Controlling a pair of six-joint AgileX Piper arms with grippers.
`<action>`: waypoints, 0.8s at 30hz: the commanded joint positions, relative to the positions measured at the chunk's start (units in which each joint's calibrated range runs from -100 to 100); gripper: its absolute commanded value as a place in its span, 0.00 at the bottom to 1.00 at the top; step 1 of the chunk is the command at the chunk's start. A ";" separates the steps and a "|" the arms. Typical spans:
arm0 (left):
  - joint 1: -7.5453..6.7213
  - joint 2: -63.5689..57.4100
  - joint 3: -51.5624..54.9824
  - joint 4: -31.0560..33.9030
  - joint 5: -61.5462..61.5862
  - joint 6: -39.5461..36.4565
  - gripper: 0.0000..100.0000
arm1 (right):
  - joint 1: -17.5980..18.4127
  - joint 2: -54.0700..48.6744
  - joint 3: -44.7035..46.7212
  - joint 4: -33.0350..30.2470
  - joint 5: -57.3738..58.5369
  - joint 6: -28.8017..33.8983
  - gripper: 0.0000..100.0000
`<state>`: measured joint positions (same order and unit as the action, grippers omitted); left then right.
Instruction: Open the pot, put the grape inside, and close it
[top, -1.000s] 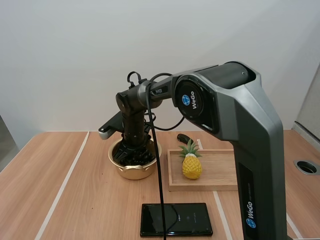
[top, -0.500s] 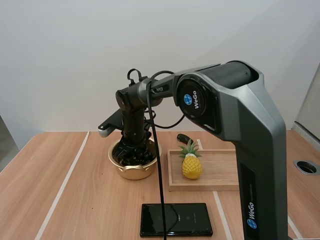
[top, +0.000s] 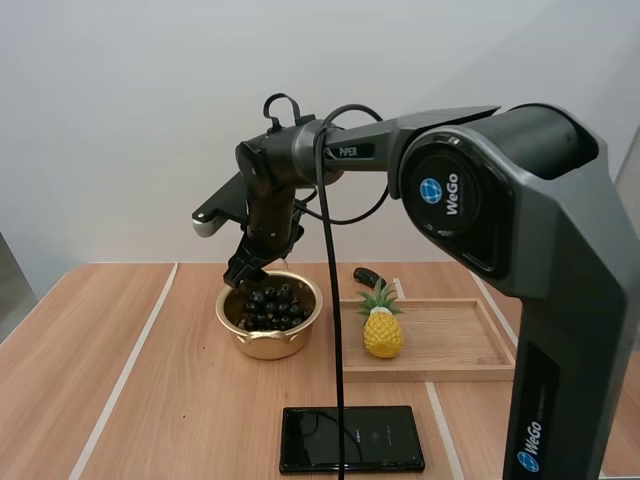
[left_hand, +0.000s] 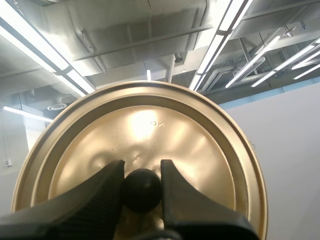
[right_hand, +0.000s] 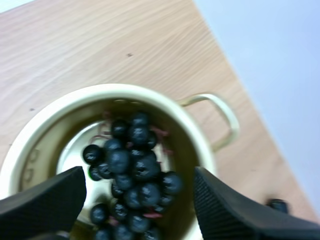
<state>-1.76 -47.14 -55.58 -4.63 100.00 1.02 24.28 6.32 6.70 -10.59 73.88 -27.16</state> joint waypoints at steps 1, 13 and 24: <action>-0.09 0.14 -0.10 -0.67 0.00 -0.21 0.00 | -0.21 -2.86 -0.38 -3.59 -1.35 1.68 1.00; -0.09 0.14 -0.10 -0.67 0.00 -0.21 0.00 | -1.34 -14.24 -5.38 -5.28 -2.09 8.03 1.00; -0.09 0.25 -0.10 -0.67 -0.68 -0.21 0.00 | -10.44 -25.16 -11.49 -5.17 -3.22 11.79 1.00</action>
<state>-1.76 -47.14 -55.58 -4.63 100.00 1.02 15.76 -16.10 -3.42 -15.49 71.57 -16.64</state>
